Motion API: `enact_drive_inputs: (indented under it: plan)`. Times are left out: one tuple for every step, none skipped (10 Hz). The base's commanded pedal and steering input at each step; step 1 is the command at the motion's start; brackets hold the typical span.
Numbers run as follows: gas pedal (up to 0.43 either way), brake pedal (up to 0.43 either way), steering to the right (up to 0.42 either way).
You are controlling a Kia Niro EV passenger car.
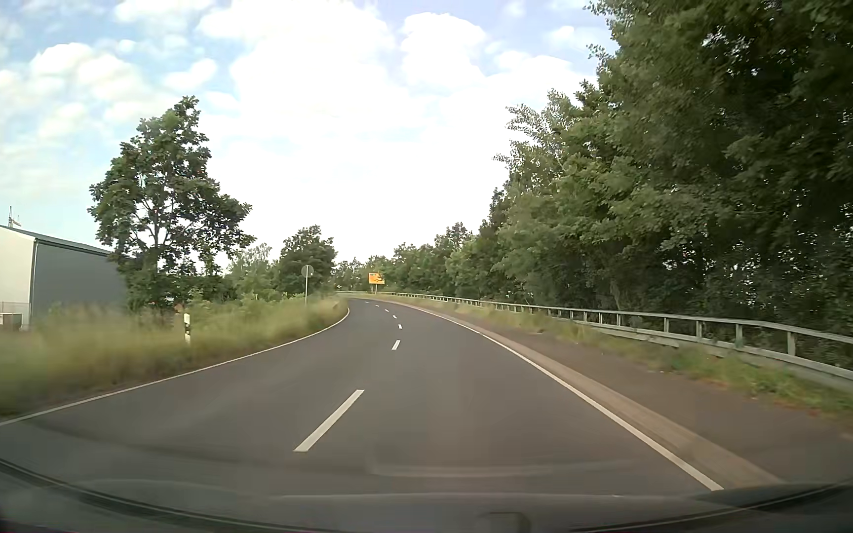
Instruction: Follow the waypoints while adhering to traffic rules and regulations
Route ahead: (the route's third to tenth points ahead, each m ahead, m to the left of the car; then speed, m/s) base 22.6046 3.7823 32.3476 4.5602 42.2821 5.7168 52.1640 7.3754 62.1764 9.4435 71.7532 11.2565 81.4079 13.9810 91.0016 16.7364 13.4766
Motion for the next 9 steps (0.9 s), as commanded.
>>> enact_drive_inputs:
  plan:
    - [0.059,0.030,-0.005]
    - [0.059,0.030,-0.006]
    - [0.059,0.030,-0.007]
    - [0.059,0.030,-0.008]
    - [0.059,0.030,-0.009]
    - [0.059,0.030,-0.010]
    - [0.059,0.030,-0.010]
    - [0.059,0.030,-0.011]
    - [0.059,0.030,-0.012]
